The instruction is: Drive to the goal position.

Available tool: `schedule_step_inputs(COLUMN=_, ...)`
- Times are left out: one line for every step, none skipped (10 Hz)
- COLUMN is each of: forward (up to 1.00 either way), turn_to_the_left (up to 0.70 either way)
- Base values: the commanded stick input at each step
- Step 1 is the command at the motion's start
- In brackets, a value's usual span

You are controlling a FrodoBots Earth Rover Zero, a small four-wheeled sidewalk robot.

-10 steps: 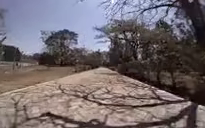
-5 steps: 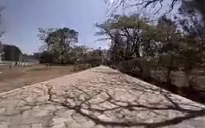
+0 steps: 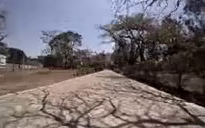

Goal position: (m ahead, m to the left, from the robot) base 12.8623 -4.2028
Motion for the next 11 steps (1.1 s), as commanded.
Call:
schedule_step_inputs(forward=1.0, turn_to_the_left=0.0)
schedule_step_inputs(forward=1.0, turn_to_the_left=0.0)
schedule_step_inputs(forward=1.0, turn_to_the_left=0.0)
schedule_step_inputs(forward=1.0, turn_to_the_left=0.0)
schedule_step_inputs(forward=1.0, turn_to_the_left=0.0)
schedule_step_inputs(forward=1.0, turn_to_the_left=0.0)
schedule_step_inputs(forward=1.0, turn_to_the_left=0.0)
schedule_step_inputs(forward=1.0, turn_to_the_left=0.0)
schedule_step_inputs(forward=1.0, turn_to_the_left=0.0)
schedule_step_inputs(forward=1.0, turn_to_the_left=0.0)
schedule_step_inputs(forward=1.0, turn_to_the_left=0.0)
